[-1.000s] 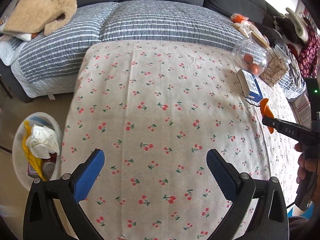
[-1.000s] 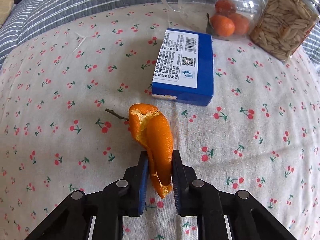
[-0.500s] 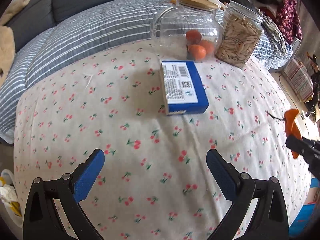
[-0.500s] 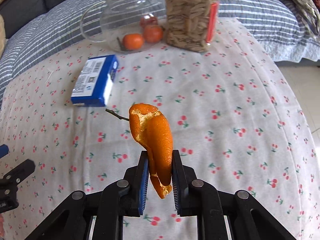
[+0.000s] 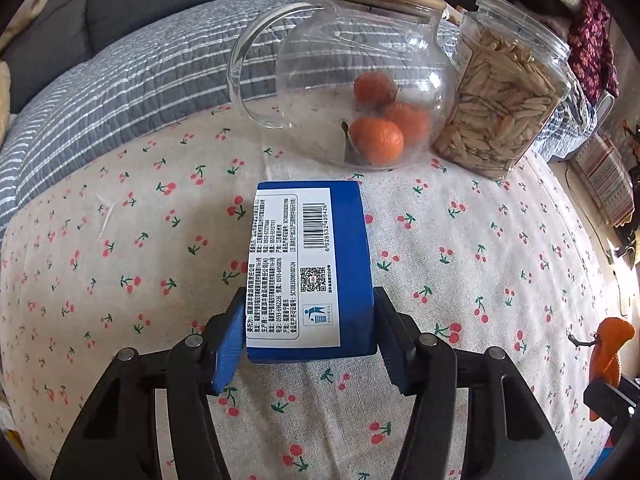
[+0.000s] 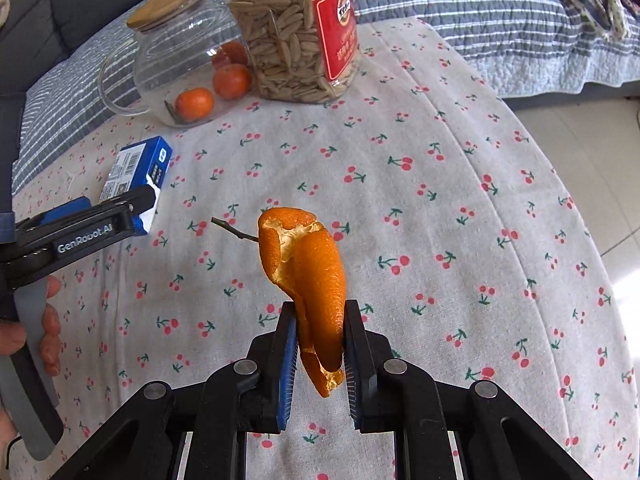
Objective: Collect trash
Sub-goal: 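Grasp the blue box with the left gripper while the right holds the orange peel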
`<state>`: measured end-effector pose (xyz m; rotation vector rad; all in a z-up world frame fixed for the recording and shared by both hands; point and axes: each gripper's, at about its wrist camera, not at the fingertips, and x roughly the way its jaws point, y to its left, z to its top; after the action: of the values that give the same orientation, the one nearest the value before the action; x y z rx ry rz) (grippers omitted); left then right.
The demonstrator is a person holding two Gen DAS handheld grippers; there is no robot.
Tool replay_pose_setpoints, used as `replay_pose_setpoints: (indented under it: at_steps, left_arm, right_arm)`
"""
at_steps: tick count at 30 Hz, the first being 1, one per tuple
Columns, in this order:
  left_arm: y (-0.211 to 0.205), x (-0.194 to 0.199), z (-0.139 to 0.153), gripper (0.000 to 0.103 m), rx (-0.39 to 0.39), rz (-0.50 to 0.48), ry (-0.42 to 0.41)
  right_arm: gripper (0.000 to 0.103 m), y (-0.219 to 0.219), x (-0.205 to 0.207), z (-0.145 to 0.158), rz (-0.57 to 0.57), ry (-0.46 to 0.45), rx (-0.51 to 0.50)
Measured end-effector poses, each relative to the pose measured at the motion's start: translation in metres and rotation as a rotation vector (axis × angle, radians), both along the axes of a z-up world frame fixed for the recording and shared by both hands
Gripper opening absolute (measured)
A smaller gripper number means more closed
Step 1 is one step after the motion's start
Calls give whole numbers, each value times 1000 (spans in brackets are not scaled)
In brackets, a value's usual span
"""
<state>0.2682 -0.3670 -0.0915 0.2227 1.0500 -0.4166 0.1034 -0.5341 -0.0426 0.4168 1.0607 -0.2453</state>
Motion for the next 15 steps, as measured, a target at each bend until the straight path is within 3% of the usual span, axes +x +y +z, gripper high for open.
replay_pose_setpoints:
  at_steps: [6,15]
  left_arm:
    - [21,-14,7,60,-4,-19,-14]
    - [81,-42,39,60,-41,-25,-37]
  right_arm:
    - [18,7,4,2,8,1,-2]
    - [19,33,10,8,45,-7,-7]
